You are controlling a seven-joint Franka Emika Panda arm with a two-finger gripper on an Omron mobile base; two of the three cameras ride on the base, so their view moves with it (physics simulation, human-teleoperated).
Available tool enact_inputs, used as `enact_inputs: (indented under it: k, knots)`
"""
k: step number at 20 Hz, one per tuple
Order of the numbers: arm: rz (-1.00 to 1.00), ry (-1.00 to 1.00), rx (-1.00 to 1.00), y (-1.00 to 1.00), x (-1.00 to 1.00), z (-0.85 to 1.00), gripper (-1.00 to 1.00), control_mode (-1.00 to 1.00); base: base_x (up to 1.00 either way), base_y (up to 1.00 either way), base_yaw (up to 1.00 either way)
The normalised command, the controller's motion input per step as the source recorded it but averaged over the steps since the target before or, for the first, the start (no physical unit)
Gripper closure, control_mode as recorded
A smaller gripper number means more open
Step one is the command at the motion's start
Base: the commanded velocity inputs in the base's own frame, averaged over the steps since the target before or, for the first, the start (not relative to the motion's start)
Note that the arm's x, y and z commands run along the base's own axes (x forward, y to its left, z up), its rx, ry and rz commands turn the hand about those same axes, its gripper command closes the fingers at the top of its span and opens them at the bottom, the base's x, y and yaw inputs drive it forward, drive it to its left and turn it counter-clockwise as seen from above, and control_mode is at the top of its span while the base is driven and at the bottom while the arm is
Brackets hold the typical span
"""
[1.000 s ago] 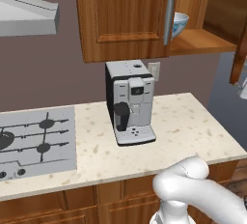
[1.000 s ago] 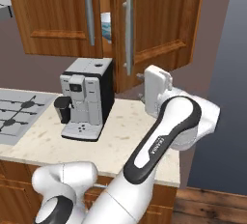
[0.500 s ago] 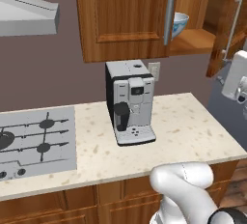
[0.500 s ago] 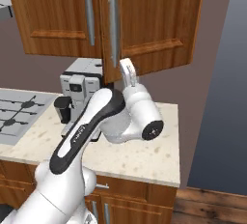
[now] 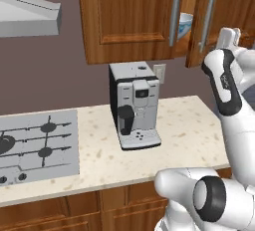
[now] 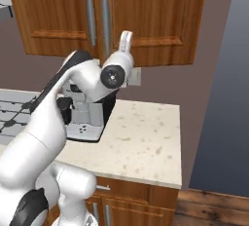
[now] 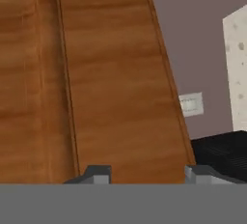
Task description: Pick the mug and place it in the sink. Pick the bowl and place it in the open cabinet and then close the cabinet.
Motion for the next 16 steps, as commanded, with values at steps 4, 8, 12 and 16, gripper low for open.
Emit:
enact_inputs:
  k: [4,8,12,16]
  knots:
    - [-0.10,0.49,0.23,-0.13,1.00,0.02,-1.00,-1.00,0.00,0.00,0.00]
    - [-0.02,0.51,0.18,-0.28,1.00,-0.21,-1.00,-1.00,0.00,0.00,0.00]
    - [0.00,0.42,0.11,-0.34,1.00,-0.26,-1.00,-1.00,0.00,0.00,0.00]
    - [0.01,0.06,-0.02,-0.15,0.55,-0.66,-1.00,-1.00,0.00,0.00,0.00]
